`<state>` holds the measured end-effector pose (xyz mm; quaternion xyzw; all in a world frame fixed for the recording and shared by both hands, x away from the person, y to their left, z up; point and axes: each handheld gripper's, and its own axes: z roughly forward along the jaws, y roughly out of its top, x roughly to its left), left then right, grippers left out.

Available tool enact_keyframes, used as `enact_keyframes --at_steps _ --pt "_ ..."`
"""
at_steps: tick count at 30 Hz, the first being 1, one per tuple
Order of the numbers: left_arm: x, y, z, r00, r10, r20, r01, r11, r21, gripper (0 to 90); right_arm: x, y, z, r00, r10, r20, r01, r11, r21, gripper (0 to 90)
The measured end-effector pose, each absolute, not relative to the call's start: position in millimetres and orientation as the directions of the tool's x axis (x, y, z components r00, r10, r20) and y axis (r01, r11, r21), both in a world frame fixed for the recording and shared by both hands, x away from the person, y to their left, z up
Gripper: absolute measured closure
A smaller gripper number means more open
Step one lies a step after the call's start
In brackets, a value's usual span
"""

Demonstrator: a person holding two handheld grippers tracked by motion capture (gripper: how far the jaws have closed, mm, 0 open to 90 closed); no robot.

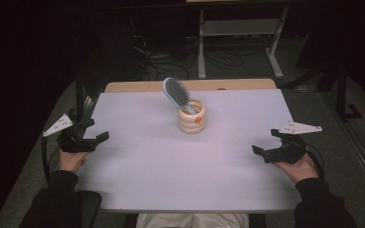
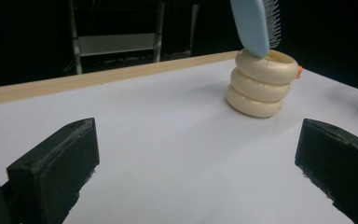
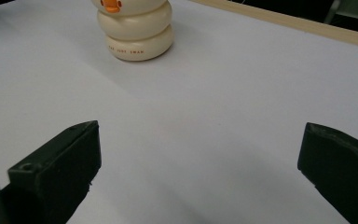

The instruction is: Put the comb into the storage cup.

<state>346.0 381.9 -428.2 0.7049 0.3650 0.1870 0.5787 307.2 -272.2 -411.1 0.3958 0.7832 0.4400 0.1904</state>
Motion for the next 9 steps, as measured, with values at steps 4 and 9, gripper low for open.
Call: enact_keyframes --at_steps 4,9 --pt "346 383 -434 0.657 0.736 -0.162 0.313 -0.071 0.947 0.0 302 -276 -411 -0.610 0.790 0.059 0.451 0.285 0.846 0.0" --pt "345 382 -436 0.652 0.742 -0.155 0.312 -0.077 0.947 0.0 296 -280 -411 -0.604 0.794 0.068 0.453 0.272 0.849 0.0"
